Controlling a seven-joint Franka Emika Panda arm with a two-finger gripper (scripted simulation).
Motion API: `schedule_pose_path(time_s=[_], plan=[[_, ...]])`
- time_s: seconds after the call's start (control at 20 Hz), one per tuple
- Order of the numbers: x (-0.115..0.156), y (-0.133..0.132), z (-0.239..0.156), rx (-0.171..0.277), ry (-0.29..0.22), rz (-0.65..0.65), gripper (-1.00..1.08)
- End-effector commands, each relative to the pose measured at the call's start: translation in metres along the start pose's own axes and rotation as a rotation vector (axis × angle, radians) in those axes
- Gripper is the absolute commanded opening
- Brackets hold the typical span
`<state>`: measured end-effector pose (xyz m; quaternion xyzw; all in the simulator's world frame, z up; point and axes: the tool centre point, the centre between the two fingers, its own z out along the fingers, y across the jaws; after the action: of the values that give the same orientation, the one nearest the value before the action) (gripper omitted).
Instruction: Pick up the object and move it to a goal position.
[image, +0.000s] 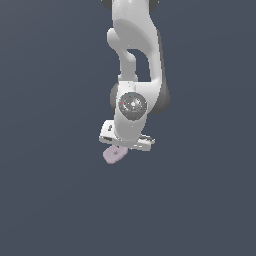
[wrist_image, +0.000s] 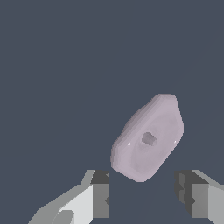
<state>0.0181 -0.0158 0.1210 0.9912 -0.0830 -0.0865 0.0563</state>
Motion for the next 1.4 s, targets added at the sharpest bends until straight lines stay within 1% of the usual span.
schedule_pose_path(time_s=[0.0,0.35,0.7,1.05,1.35], plan=[[0.009,0.004,0.004,-0.029,-0.021,0.043,0.28],[0.03,0.014,0.015,-0.122,-0.069,0.164,0.28],[0.047,0.023,0.025,-0.23,-0.101,0.286,0.28],[0.058,0.028,0.034,-0.349,-0.113,0.407,0.28],[0.063,0.03,0.039,-0.458,-0.105,0.511,0.28]])
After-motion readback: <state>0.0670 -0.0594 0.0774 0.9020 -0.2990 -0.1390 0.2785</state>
